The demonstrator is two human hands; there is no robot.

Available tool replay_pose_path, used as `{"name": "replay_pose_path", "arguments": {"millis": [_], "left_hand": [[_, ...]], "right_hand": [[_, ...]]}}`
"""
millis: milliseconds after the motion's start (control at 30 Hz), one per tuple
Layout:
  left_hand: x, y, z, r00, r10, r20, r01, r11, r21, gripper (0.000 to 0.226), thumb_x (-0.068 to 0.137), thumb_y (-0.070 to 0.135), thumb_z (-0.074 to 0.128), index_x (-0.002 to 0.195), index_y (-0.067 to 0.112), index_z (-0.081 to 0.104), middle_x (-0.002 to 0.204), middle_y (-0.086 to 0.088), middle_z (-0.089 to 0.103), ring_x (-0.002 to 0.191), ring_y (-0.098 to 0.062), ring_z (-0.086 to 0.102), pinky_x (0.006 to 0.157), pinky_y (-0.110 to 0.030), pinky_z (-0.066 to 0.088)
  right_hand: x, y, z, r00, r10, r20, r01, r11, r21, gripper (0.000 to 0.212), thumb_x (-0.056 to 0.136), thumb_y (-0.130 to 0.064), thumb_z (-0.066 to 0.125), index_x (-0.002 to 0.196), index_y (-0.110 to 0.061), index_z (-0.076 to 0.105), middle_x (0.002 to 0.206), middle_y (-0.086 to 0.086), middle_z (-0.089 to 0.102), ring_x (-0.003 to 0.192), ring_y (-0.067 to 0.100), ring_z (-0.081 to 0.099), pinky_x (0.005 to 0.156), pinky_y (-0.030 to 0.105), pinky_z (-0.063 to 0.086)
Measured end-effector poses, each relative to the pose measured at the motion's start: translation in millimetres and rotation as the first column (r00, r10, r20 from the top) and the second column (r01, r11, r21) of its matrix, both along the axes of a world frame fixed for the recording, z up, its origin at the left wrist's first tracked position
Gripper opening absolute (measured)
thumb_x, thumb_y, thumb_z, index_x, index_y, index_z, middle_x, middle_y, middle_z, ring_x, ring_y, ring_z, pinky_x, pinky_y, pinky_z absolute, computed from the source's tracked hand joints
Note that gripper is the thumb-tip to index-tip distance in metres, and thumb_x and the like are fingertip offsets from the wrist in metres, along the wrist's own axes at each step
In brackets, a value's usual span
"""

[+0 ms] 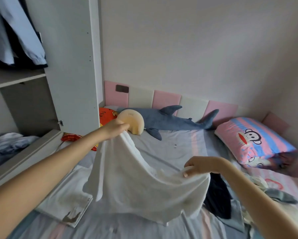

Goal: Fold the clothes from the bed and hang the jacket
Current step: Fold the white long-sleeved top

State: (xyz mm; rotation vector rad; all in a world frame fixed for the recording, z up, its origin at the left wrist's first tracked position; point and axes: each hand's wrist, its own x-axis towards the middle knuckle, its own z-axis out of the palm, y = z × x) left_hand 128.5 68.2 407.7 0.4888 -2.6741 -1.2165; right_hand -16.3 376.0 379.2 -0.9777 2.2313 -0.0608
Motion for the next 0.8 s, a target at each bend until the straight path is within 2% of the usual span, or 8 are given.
{"name": "replay_pose_path", "arguments": {"millis": [100, 167, 233, 300, 400, 567, 634, 800], "left_hand": [[2.1, -6.1, 18.7, 0.993, -0.111, -0.032, 0.112, 0.994, 0.01, 0.047, 0.068, 0.055, 0.053, 0.056, 0.016, 0.031, 0.058, 0.0, 0.029, 0.055, -0.014, 0.03, 0.059, -0.031, 0.023], [4.6, -13.3, 30.9, 0.979, -0.204, 0.017, 0.204, 0.971, -0.122, 0.052, 0.067, 0.057, 0.065, 0.06, 0.013, 0.039, 0.061, 0.0, 0.038, 0.055, -0.012, 0.036, 0.056, -0.029, 0.026], [-0.1, -26.5, 30.4, 0.966, -0.222, 0.136, 0.255, 0.909, -0.331, 0.033, 0.075, 0.037, 0.073, 0.069, 0.016, 0.049, 0.07, 0.0, 0.053, 0.063, -0.012, 0.046, 0.058, -0.027, 0.033], [-7.5, -37.4, 17.1, 0.95, -0.206, 0.234, 0.29, 0.859, -0.422, 0.018, 0.082, 0.017, 0.065, 0.072, 0.016, 0.049, 0.081, -0.01, 0.06, 0.069, -0.017, 0.05, 0.061, -0.03, 0.036], [-21.4, -46.7, -7.1, 0.976, -0.113, 0.187, 0.193, 0.85, -0.489, 0.033, 0.082, 0.0, 0.058, 0.064, 0.021, 0.041, 0.079, -0.013, 0.056, 0.075, -0.026, 0.053, 0.062, -0.034, 0.037], [-54.5, -65.4, 42.4, 0.962, 0.096, -0.257, -0.229, 0.794, -0.563, 0.034, 0.066, -0.019, 0.04, 0.058, 0.014, 0.04, 0.072, -0.008, 0.047, 0.069, -0.026, 0.045, 0.058, -0.031, 0.029], [-72.5, -73.1, 85.7, 0.891, 0.136, -0.433, -0.374, 0.759, -0.533, 0.03, 0.067, -0.02, 0.041, 0.063, 0.01, 0.046, 0.079, -0.01, 0.048, 0.07, -0.026, 0.045, 0.056, -0.032, 0.032], [-101.4, -78.0, 141.5, 0.766, 0.269, -0.583, -0.546, 0.752, -0.37, 0.015, 0.079, -0.005, 0.053, 0.077, 0.01, 0.055, 0.08, -0.006, 0.057, 0.074, -0.024, 0.051, 0.055, -0.028, 0.032]], "right_hand": [[-7.9, 7.6, 16.9, 0.997, 0.059, -0.056, -0.05, 0.987, 0.153, 0.039, 0.082, -0.048, 0.069, 0.11, -0.021, 0.063, 0.095, -0.013, 0.06, 0.089, 0.007, 0.055, 0.081, 0.019, 0.04], [-24.5, 19.8, 23.1, 0.997, -0.072, 0.005, 0.071, 0.99, 0.123, 0.028, 0.081, -0.035, 0.074, 0.1, -0.018, 0.063, 0.095, -0.007, 0.065, 0.083, 0.006, 0.06, 0.072, 0.011, 0.043], [-38.6, 28.4, 19.2, 0.98, -0.2, 0.011, 0.198, 0.977, 0.072, 0.027, 0.075, -0.023, 0.08, 0.094, -0.014, 0.063, 0.093, 0.001, 0.067, 0.081, 0.01, 0.062, 0.067, 0.012, 0.044], [-52.9, 26.5, 12.1, 0.954, -0.238, -0.182, 0.248, 0.968, 0.033, 0.031, 0.074, -0.021, 0.08, 0.096, -0.009, 0.063, 0.093, 0.003, 0.063, 0.084, 0.017, 0.058, 0.066, 0.018, 0.042], [-70.1, 11.9, 1.7, 0.836, -0.369, -0.405, 0.321, 0.929, -0.184, 0.034, 0.078, -0.02, 0.075, 0.106, -0.004, 0.067, 0.094, 0.006, 0.058, 0.086, 0.022, 0.054, 0.073, 0.027, 0.042], [-96.8, -11.6, 66.4, 0.53, -0.769, -0.358, 0.391, 0.596, -0.701, 0.009, 0.085, -0.009, 0.059, 0.093, -0.009, 0.061, 0.088, 0.009, 0.058, 0.086, 0.032, 0.057, 0.068, 0.032, 0.039], [-108.7, -21.6, 112.9, 0.448, -0.858, -0.252, 0.303, 0.411, -0.86, 0.019, 0.079, 0.003, 0.048, 0.086, -0.012, 0.056, 0.085, 0.008, 0.052, 0.081, 0.032, 0.052, 0.066, 0.03, 0.034], [-123.8, -23.2, 176.9, 0.415, -0.91, -0.003, 0.152, 0.072, -0.986, 0.015, 0.083, -0.009, 0.059, 0.096, -0.015, 0.066, 0.096, 0.0, 0.065, 0.085, 0.02, 0.056, 0.068, 0.026, 0.036]]}}
